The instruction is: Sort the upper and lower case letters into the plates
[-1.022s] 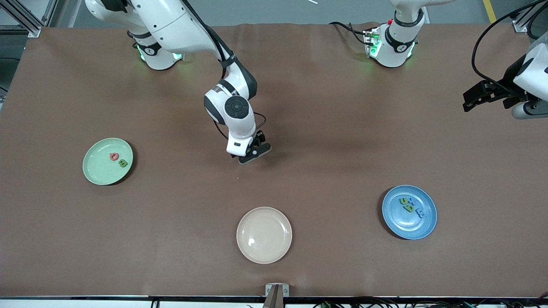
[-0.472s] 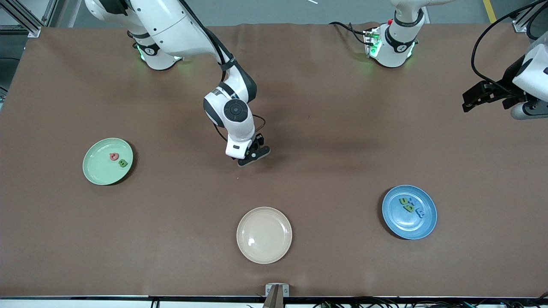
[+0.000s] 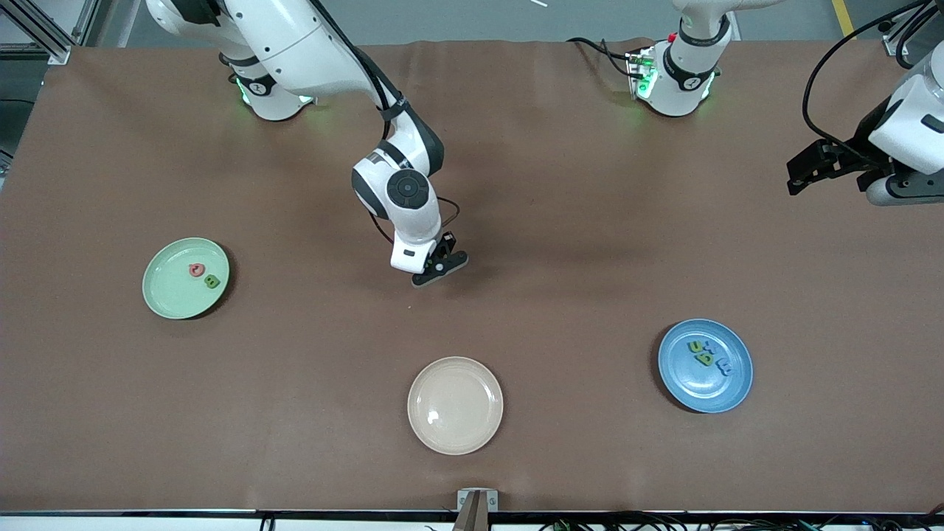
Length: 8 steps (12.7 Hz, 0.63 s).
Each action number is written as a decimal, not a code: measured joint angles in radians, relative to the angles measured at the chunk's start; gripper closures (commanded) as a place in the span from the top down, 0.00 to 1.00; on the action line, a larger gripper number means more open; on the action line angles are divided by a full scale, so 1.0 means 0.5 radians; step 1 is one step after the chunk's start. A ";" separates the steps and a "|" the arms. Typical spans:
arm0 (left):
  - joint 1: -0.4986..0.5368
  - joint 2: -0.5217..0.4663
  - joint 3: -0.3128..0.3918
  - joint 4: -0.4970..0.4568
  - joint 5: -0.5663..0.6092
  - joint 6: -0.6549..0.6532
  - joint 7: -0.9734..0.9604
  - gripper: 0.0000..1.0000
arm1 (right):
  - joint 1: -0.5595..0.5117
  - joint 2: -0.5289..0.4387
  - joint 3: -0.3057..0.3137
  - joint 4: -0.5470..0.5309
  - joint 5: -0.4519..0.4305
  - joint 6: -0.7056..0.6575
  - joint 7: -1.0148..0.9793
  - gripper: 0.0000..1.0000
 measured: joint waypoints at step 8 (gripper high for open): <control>0.000 0.001 -0.058 -0.017 0.000 0.043 -0.057 1.00 | -0.007 -0.109 -0.008 0.156 0.002 -0.442 0.004 0.13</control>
